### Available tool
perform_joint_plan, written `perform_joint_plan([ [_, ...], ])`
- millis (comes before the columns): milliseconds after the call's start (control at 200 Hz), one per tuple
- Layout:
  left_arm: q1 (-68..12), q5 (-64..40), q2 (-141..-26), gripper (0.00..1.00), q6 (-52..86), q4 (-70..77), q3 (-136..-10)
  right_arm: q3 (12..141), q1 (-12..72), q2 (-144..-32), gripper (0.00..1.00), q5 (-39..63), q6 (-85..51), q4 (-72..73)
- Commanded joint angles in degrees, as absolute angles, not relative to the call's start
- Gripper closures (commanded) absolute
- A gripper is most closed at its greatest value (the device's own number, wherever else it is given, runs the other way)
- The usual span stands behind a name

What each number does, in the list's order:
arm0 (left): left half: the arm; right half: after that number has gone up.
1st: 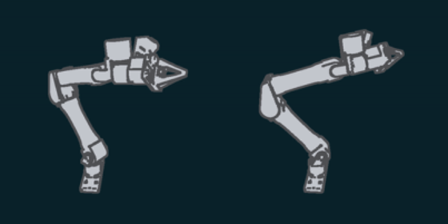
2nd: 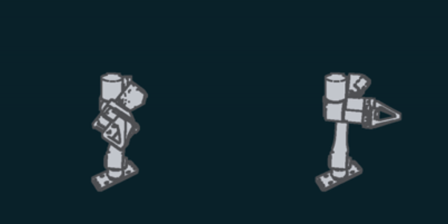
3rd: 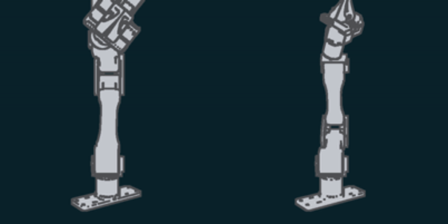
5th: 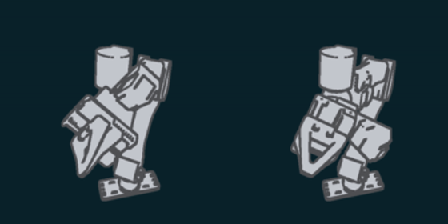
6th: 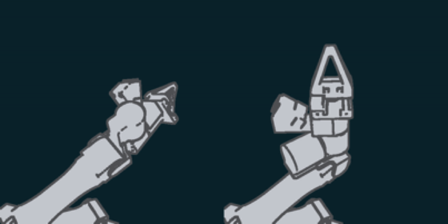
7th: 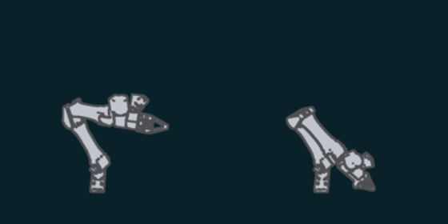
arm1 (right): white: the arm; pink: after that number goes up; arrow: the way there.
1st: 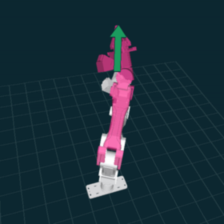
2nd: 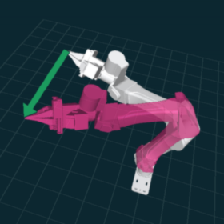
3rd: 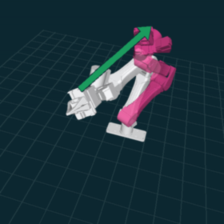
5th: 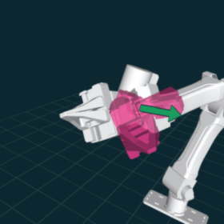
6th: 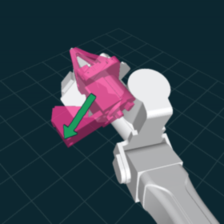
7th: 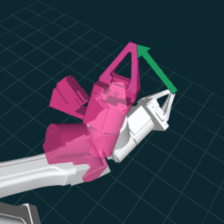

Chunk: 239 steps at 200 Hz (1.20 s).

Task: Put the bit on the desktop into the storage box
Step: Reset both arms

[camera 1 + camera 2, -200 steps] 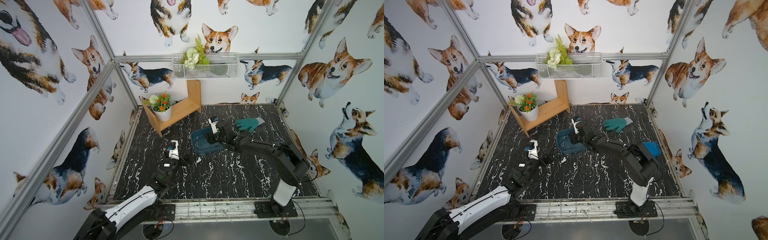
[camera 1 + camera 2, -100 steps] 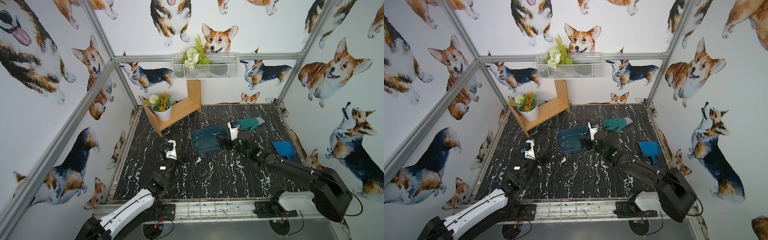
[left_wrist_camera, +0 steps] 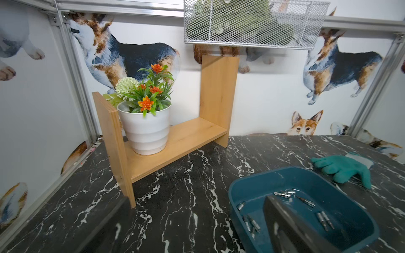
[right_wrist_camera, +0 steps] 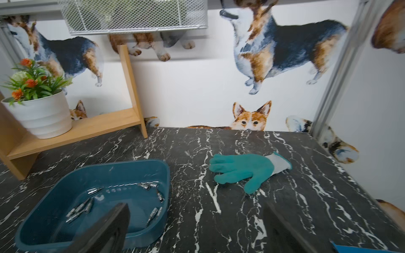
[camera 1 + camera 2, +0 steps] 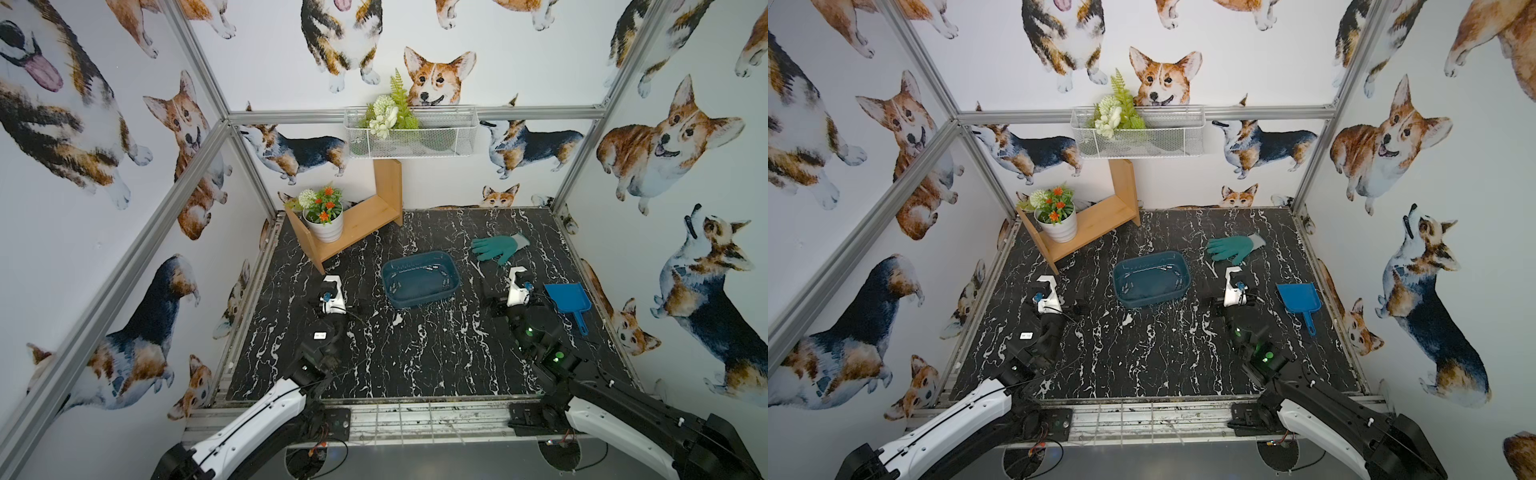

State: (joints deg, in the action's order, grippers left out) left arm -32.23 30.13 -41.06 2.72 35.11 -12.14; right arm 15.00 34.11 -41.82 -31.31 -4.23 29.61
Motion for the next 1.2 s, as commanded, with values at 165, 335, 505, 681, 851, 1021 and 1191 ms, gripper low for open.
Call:
perform_joint_plan([
  [165, -22.0, 28.5, -44.7, 0.0, 0.0, 40.2, -10.8, 10.6, 19.6, -38.4, 0.0, -21.8, -9.2, 33.3],
  [335, -12.4, 23.0, -50.6, 0.0, 2.8, 43.4, -10.8, 7.2, 13.1, -41.1, 0.0, -18.7, -11.0, 39.5],
  [505, -4.6, 14.5, -65.6, 0.0, 3.2, 59.5, -8.7, 4.9, 11.0, -43.6, 0.0, -17.9, -8.9, 45.7],
  [681, -3.3, 11.1, -80.9, 0.0, 0.0, 75.6, -7.4, 4.5, 9.6, -45.5, 0.0, -17.5, -7.0, 48.2],
  [851, -3.0, 10.5, -90.6, 0.0, -0.9, 83.6, -8.5, 3.6, 8.6, -48.4, 0.0, -17.5, -3.8, 52.0],
  [1021, -2.6, 10.3, -89.6, 0.0, 0.2, 68.3, -15.3, 4.2, 5.6, -55.4, 0.0, -15.8, -2.4, 56.7],
  [1191, -2.5, 10.4, -89.6, 0.0, 0.1, 69.0, -15.2, 5.1, 2.8, -65.4, 0.0, -12.3, -2.0, 64.2],
])
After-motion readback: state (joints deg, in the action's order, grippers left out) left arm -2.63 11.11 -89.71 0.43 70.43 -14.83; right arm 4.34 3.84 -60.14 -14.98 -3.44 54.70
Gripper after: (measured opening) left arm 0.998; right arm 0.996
